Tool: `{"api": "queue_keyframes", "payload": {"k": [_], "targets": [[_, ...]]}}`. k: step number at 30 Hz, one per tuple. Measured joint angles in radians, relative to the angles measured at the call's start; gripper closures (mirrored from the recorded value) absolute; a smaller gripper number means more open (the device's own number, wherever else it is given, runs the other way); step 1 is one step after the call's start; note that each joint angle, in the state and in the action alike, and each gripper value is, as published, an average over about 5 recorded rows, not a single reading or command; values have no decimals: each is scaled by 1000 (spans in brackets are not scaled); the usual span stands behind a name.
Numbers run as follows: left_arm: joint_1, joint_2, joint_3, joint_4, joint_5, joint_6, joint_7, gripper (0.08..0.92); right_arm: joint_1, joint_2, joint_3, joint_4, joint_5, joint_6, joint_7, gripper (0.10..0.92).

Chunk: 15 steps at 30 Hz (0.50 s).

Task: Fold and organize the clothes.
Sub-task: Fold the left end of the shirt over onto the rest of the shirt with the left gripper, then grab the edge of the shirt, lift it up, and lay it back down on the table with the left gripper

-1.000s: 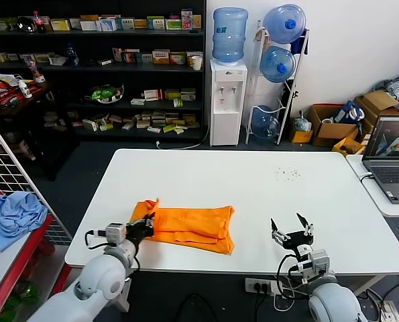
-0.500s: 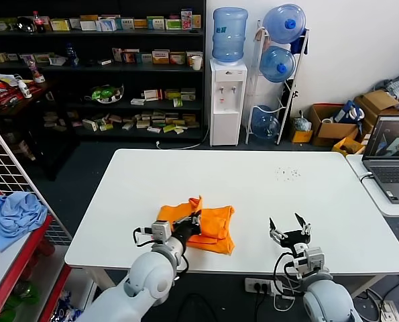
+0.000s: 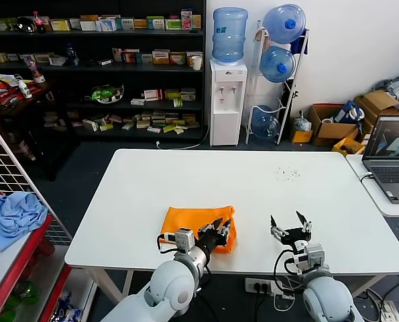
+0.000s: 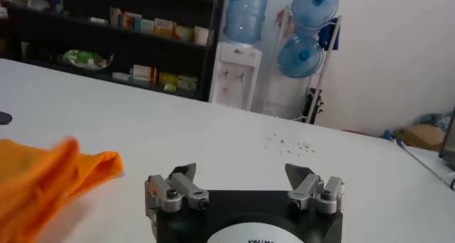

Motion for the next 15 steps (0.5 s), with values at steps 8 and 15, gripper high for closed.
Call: {"api": "queue_keyframes", "payload": {"k": [8,15], "targets": [[9,29,-38,-8,11,-57,23,355,-2,-6,-4,16,5,-7,0,203],[29,128,-95,-5,15,-49,66,191,-2,-19,-13,25,11,-8,-16,203]]}}
